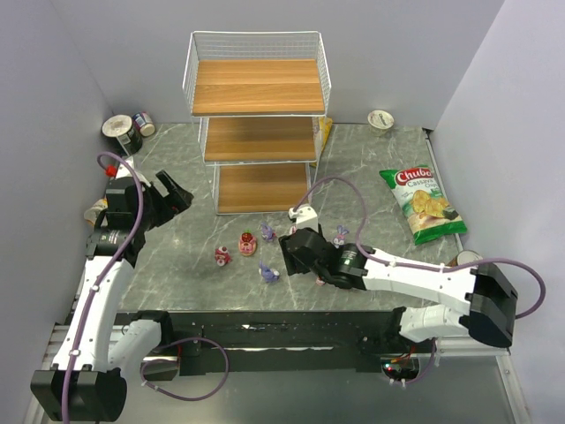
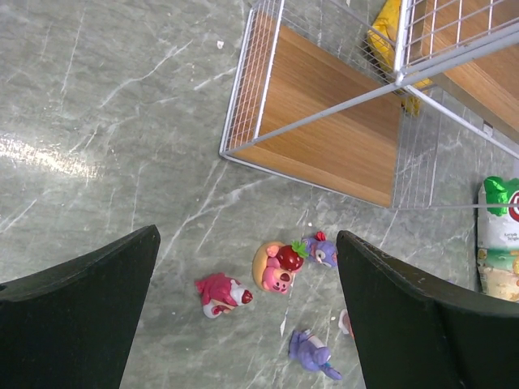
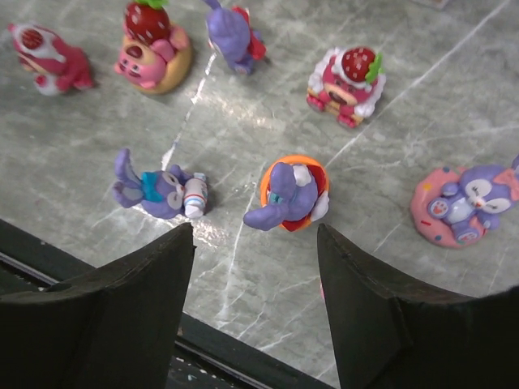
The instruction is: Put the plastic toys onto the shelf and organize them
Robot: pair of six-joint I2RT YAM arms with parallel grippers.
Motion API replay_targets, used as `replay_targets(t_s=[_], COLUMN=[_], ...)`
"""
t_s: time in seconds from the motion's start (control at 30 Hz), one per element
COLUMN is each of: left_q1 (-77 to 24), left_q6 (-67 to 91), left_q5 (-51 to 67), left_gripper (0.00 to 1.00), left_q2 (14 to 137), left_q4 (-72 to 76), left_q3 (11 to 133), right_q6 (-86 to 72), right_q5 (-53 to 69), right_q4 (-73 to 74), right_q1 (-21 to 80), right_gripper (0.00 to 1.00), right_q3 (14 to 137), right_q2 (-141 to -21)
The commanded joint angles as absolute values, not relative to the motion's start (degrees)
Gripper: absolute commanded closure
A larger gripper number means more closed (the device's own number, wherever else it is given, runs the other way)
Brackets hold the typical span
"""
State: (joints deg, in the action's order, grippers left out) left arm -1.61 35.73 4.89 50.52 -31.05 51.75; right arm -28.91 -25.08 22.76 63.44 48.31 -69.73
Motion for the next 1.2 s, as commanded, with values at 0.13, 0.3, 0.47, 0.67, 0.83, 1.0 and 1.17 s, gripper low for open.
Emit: replay_targets(t_s=[0.13,0.3,0.47,0.67,0.83,1.0,1.17], left_q1=[-1.7,-1.7,-1.7,-1.7,-1.7,-1.8,-1.8], left_q6=[33.6,33.2,34.3,34.0,32.6,31.9,30.1], left_q5=[5.2,7.0,6.5,6.1,9.7,10.3,14.1], left_gripper=[0.04,0.04,0.04,0.03,0.04,0.04,0.04], left_q2=[50.7,50.2,49.1,49.5,50.0,49.6,49.4], left_q4=[-29.3,-27.7,-26.3,-26.5,-27.4,-27.8,-27.6], left_q3=[53.8,53.4,52.2,52.7,53.6,53.5,53.2], right_q6=[-31.4,-31.5,-31.7,-30.4,-27.9,-28.2,-27.6], right_q5=[-27.0,-29.3,-33.2,-35.3,-34.0,-33.7,-34.1], right_q4=[20.1,20.0,20.4,17.2,14.9,14.5,16.2], right_q1=[63.9,63.7,63.5,62.4,61.9,61.7,61.8], right_gripper=[0.32,0.32,0.34,0.4,0.52,0.67,1.0], right_q3=[49.0,49.0,49.4,49.0,49.0,48.7,49.2], right_q2=[-75.5,-77.9,-80.9,-82.6,-83.1,-83.5,-82.4])
